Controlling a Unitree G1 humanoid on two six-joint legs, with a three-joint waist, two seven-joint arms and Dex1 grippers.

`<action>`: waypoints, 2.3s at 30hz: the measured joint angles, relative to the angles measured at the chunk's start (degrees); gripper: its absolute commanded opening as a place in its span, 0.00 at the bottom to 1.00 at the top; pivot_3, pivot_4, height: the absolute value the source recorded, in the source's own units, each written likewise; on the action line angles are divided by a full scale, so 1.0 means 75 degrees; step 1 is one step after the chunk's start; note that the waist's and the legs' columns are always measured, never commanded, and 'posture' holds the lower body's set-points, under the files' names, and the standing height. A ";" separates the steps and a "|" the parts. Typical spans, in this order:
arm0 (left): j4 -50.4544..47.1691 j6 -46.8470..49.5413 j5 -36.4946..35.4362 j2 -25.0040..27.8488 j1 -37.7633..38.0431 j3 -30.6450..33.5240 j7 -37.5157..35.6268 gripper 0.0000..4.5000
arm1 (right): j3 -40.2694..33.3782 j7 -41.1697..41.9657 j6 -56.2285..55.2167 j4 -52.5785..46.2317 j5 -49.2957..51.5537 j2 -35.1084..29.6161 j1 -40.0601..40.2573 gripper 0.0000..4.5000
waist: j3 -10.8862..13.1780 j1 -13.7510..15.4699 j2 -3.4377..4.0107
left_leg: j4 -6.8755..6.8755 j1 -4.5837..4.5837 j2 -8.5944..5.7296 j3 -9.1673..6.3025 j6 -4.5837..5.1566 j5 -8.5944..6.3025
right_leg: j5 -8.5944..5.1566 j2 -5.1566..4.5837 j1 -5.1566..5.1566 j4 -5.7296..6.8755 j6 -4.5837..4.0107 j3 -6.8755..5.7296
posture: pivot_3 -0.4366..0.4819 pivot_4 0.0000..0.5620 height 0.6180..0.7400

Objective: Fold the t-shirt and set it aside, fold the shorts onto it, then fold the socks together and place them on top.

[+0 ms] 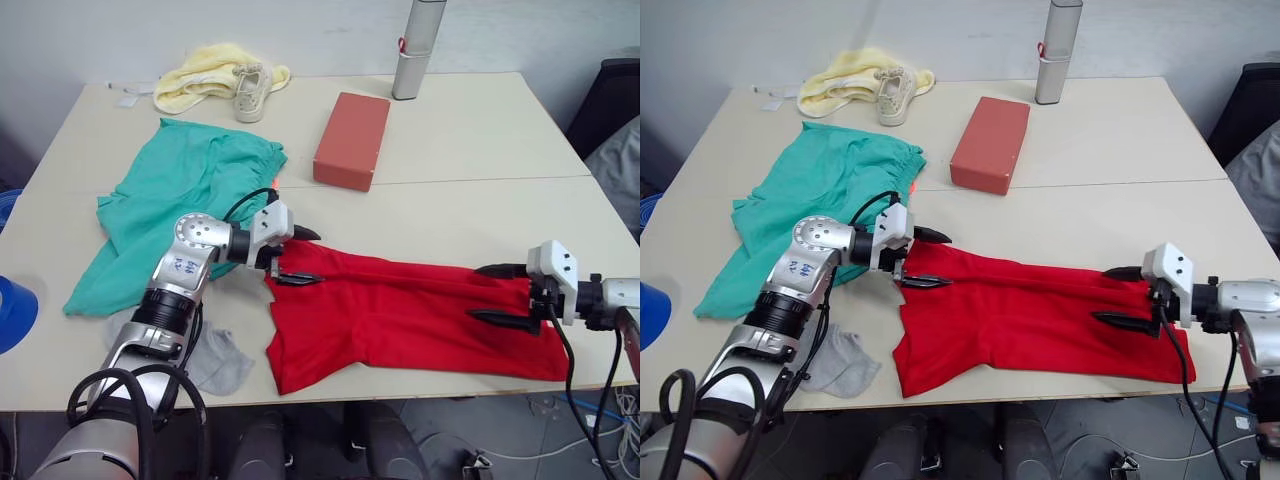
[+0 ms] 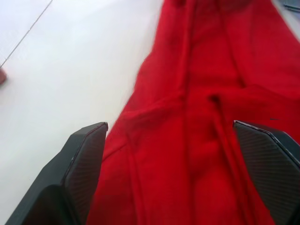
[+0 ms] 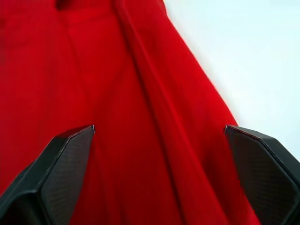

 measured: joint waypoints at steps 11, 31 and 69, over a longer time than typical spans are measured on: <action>0.0640 0.0319 0.0133 -0.0568 -0.0282 -0.0091 0.0133 1.00 | -0.0099 0.0158 0.0745 -0.0593 0.0347 0.0042 0.0210 1.00 | 0.0000 0.0027 0.0000 | 0.0051 -0.0049 0.0004 -0.0026 0.0015 -0.0010 | 0.0001 -0.0003 -0.0013 0.0003 0.0001 -0.0026 | 0.48 0.27 1.00; 0.1758 -0.0020 0.0429 -0.0833 -0.0761 -0.0168 -0.0437 0.08 | -0.1764 -0.0724 0.1263 -0.2546 0.1149 0.0126 0.2119 1.00 | 0.0001 0.0032 -0.0002 | 0.0086 -0.0071 0.0004 -0.0041 0.0030 -0.0028 | 0.0005 -0.0005 -0.0013 0.0003 0.0010 -0.0042 | 0.48 0.27 1.00; 0.0310 0.1008 -0.0357 -0.0603 -0.0376 0.0620 0.0563 0.18 | -0.1313 -0.2220 0.0462 -0.1696 0.0672 0.1237 0.0861 0.31 | 0.0000 0.0096 -0.0006 | 0.0102 -0.0071 -0.0007 -0.0025 0.0048 -0.0036 | 0.0015 0.0006 -0.0007 -0.0005 0.0028 -0.0033 | 0.48 0.27 1.00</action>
